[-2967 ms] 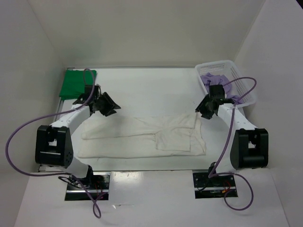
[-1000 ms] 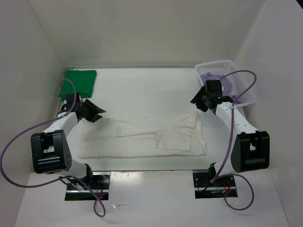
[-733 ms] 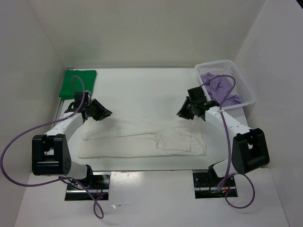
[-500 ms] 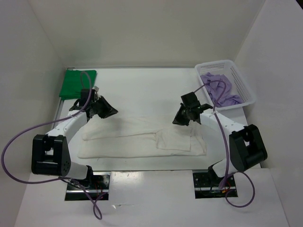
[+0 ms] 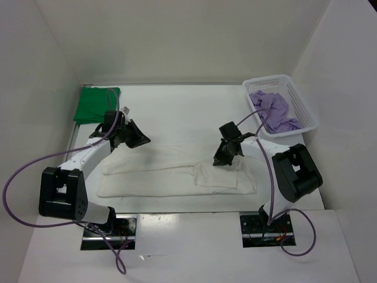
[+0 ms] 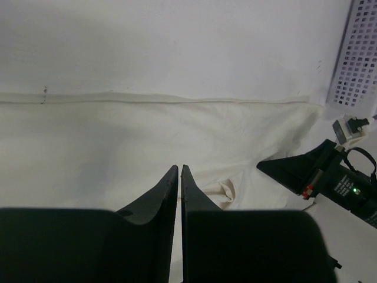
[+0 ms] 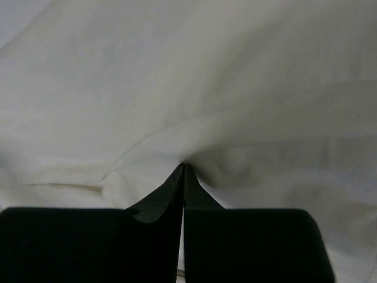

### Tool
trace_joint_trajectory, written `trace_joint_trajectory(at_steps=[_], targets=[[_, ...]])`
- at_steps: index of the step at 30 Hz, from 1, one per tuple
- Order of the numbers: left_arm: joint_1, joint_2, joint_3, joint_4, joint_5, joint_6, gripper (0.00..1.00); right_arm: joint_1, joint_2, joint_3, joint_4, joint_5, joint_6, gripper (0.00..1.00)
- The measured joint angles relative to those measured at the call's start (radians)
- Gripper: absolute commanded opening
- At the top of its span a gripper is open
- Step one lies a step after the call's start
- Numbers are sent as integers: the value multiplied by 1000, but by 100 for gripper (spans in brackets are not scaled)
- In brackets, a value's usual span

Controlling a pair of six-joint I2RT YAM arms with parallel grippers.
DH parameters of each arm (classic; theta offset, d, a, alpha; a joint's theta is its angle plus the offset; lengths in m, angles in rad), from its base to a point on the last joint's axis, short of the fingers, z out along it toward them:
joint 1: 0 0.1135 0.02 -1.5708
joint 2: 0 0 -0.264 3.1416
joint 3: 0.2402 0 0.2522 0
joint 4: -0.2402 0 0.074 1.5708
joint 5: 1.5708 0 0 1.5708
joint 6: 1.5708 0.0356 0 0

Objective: Fold and stack the t-shirts
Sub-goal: Rotate the tshirt 90 degrees

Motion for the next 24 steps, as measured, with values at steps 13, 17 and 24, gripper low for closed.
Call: trace_joint_trajectory(at_steps=[13, 17, 24], targets=[[-68, 37, 87, -16, 14, 50, 11, -9, 588, 726, -83, -55, -66, 2], [-76, 41, 88, -27, 15, 51, 11, -23, 1000, 1407, -188, -49, -126, 10], [-96, 48, 88, -50, 15, 53, 14, -67, 1112, 1711, -299, -17, -193, 28]])
